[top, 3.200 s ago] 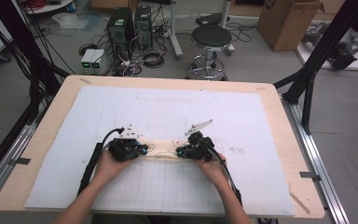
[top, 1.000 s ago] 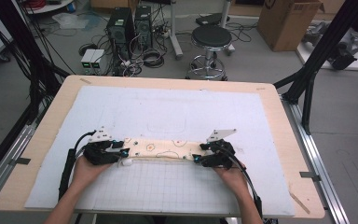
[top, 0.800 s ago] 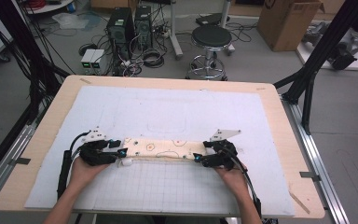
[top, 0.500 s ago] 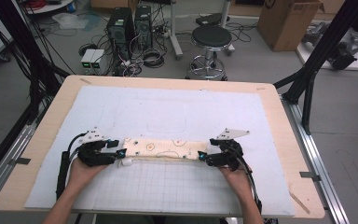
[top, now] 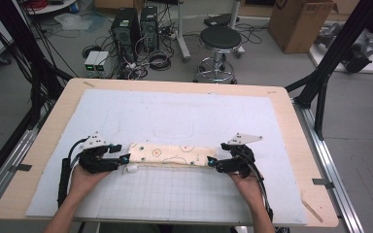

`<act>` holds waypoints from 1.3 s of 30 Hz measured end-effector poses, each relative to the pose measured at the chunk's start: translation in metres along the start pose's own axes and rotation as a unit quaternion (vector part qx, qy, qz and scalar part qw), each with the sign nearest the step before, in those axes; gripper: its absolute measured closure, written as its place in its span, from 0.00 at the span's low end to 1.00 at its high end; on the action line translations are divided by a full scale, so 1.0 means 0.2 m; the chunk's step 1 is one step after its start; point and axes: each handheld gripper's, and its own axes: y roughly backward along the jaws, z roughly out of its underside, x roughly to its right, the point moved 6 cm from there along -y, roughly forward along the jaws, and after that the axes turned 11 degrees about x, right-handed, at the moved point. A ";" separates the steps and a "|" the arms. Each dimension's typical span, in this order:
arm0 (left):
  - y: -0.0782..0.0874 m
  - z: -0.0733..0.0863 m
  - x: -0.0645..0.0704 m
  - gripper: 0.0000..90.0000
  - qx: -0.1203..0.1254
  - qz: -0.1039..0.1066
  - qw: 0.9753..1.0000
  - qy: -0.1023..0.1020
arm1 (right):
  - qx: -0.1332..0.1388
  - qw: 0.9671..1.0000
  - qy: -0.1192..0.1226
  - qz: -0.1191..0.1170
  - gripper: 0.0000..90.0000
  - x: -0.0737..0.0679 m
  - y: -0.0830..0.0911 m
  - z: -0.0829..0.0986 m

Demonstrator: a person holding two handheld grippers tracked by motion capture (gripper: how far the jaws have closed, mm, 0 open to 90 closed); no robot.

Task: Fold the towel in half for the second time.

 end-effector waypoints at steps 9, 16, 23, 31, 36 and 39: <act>0.03 -0.01 0.00 0.46 0.006 -0.005 1.000 0.001 | 0.009 1.000 0.003 0.005 0.21 -0.01 0.03 -0.01; 0.06 -0.02 0.00 0.45 0.012 -0.013 1.000 0.004 | 0.012 1.000 0.002 0.012 0.20 -0.02 0.05 -0.01; 0.11 -0.01 0.03 0.43 0.020 -0.013 1.000 0.001 | 0.023 1.000 0.007 0.018 0.18 -0.03 0.11 0.00; 0.15 0.00 0.04 0.41 0.018 -0.017 1.000 -0.009 | 0.029 0.999 0.002 0.030 0.15 -0.02 0.14 0.01; 0.17 0.01 0.05 0.39 0.024 -0.019 1.000 -0.001 | 0.028 0.999 -0.002 0.032 0.14 -0.02 0.16 0.03; 0.19 0.01 0.06 0.39 0.026 -0.019 0.999 -0.001 | 0.030 0.999 -0.003 0.035 0.14 -0.02 0.18 0.04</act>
